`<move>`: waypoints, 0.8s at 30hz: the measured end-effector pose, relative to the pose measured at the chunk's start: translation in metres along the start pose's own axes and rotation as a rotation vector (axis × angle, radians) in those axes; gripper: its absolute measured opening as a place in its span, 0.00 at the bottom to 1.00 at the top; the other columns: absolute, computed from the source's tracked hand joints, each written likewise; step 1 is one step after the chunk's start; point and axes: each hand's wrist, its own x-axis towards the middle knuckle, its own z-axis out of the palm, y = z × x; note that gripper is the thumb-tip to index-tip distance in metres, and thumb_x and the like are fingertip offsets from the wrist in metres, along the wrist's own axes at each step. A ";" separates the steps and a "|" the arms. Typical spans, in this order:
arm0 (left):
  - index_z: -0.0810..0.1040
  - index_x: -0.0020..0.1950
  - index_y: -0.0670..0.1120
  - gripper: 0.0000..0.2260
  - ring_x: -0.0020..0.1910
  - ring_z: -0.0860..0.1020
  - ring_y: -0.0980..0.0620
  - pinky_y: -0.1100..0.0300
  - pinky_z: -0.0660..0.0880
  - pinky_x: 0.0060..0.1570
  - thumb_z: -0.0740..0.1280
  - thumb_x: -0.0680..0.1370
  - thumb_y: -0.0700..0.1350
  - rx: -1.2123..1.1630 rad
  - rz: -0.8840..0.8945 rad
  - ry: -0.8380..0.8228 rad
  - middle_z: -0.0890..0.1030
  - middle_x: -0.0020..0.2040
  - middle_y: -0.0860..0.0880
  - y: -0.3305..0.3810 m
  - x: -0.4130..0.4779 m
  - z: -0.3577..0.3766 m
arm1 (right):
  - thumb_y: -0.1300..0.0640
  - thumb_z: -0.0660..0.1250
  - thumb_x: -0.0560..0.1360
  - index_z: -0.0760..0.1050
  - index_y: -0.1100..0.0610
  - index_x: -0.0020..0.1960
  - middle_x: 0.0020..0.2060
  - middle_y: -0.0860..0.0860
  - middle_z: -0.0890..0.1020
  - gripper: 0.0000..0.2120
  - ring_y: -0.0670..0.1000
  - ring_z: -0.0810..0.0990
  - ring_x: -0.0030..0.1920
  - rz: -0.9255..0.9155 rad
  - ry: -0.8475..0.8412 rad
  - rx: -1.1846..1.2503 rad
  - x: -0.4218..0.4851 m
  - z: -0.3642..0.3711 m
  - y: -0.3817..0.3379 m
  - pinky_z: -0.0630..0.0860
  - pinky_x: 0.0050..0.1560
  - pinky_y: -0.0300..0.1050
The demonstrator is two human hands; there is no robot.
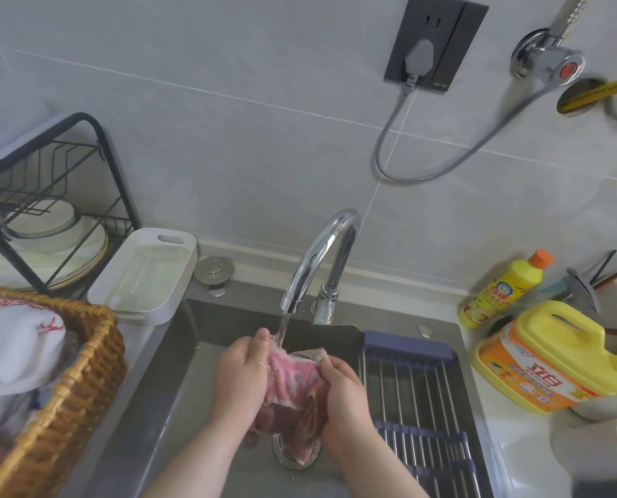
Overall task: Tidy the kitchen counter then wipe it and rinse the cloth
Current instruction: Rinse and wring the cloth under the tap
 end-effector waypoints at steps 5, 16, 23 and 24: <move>0.79 0.47 0.50 0.10 0.45 0.82 0.49 0.49 0.79 0.51 0.59 0.81 0.50 -0.176 -0.181 -0.161 0.83 0.44 0.47 -0.006 0.000 -0.004 | 0.57 0.66 0.78 0.79 0.60 0.52 0.43 0.60 0.85 0.07 0.61 0.84 0.46 0.038 -0.023 -0.090 0.008 0.001 -0.001 0.80 0.51 0.61; 0.79 0.48 0.49 0.10 0.42 0.83 0.50 0.48 0.81 0.48 0.62 0.79 0.53 -0.169 -0.206 -0.190 0.84 0.43 0.47 -0.004 -0.004 -0.017 | 0.51 0.60 0.81 0.72 0.57 0.53 0.38 0.46 0.76 0.09 0.45 0.73 0.37 -0.341 0.302 -0.698 0.042 -0.001 -0.037 0.65 0.32 0.38; 0.80 0.47 0.54 0.08 0.46 0.81 0.32 0.29 0.74 0.47 0.63 0.78 0.56 -0.266 -0.280 -0.263 0.85 0.42 0.47 0.000 -0.003 -0.025 | 0.55 0.56 0.82 0.74 0.59 0.51 0.40 0.50 0.80 0.10 0.50 0.77 0.39 -0.398 0.279 -0.698 0.058 -0.008 -0.041 0.66 0.33 0.39; 0.80 0.45 0.56 0.08 0.48 0.80 0.29 0.26 0.72 0.48 0.64 0.77 0.56 -0.278 -0.291 -0.282 0.85 0.42 0.48 0.001 -0.003 -0.027 | 0.56 0.57 0.81 0.74 0.59 0.50 0.40 0.51 0.80 0.10 0.51 0.77 0.39 -0.386 0.270 -0.703 0.058 -0.009 -0.044 0.67 0.32 0.40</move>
